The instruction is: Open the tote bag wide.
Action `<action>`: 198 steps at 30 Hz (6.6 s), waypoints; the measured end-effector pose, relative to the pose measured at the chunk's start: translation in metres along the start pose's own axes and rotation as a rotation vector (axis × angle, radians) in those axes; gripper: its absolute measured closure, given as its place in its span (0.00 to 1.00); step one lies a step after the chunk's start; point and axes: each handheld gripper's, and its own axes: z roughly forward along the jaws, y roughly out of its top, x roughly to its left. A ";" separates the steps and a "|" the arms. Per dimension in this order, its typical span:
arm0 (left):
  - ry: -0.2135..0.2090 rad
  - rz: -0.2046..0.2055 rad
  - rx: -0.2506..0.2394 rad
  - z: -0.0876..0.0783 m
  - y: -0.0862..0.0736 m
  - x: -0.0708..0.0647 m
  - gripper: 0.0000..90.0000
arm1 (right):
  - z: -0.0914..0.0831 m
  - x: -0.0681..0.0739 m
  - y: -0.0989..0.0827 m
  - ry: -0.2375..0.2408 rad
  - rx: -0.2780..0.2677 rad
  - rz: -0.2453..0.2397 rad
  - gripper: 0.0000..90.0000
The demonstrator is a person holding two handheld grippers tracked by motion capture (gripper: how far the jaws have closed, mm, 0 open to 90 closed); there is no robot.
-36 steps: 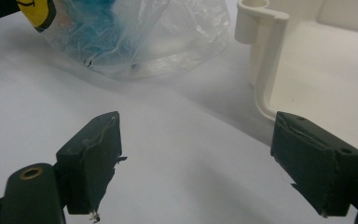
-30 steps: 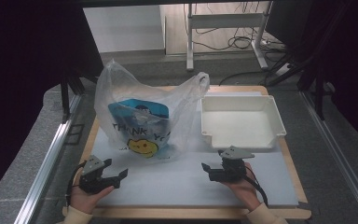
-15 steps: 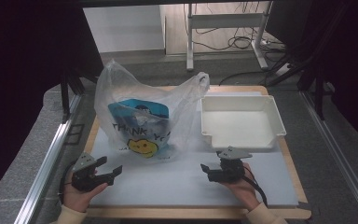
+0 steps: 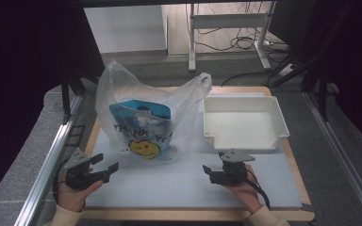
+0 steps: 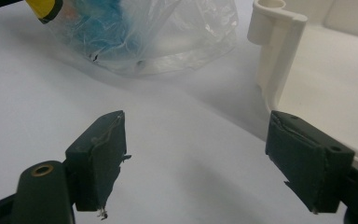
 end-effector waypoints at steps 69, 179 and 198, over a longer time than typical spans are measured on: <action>0.010 0.075 -0.121 -0.002 0.162 0.049 0.52 | 0.006 -0.004 -0.004 -0.048 0.107 -0.007 0.23; -0.054 0.025 -0.274 -0.033 0.113 0.057 1.00 | 0.018 -0.021 0.196 0.160 -0.256 -0.067 0.98; -0.063 -0.009 -0.290 -0.041 0.084 0.057 1.00 | -0.001 -0.011 0.178 0.143 -0.294 -0.086 0.99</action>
